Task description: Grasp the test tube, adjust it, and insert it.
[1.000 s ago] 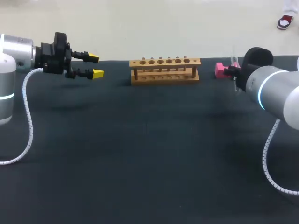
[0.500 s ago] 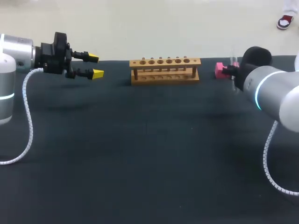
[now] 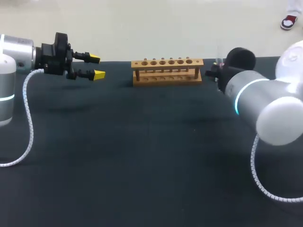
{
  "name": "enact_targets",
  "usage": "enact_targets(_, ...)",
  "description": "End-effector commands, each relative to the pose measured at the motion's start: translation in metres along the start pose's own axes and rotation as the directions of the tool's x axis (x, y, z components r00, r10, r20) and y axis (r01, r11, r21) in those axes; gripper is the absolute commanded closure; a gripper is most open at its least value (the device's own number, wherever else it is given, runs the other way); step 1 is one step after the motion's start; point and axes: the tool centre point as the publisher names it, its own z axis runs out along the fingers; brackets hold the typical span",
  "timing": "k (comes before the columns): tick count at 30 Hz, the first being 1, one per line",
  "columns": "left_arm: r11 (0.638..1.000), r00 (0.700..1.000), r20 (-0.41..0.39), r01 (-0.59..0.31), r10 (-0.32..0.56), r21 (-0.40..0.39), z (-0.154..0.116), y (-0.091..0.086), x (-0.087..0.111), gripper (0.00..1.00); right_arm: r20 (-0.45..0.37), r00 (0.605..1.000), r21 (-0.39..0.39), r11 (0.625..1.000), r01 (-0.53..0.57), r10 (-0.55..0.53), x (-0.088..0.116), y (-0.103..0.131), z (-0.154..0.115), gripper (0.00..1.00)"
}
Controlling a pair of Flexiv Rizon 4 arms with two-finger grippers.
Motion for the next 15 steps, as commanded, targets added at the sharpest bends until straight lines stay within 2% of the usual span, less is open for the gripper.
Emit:
enact_targets(1, 1.000, 1.000, 0.005, -0.003, 0.003, -0.001, 0.000, 0.000, 0.001, 0.00, 0.134, 0.991, -0.034, 0.999, -0.005, 0.009, 0.008, 0.013, 0.010, 1.00)
enact_targets(15, 1.000, 1.000, 0.005, -0.003, 0.003, -0.001, 0.000, 0.000, 0.001, 0.00, 0.078, 0.997, -0.070, 0.997, -0.014, 0.020, 0.026, 0.055, 0.032, 1.00)
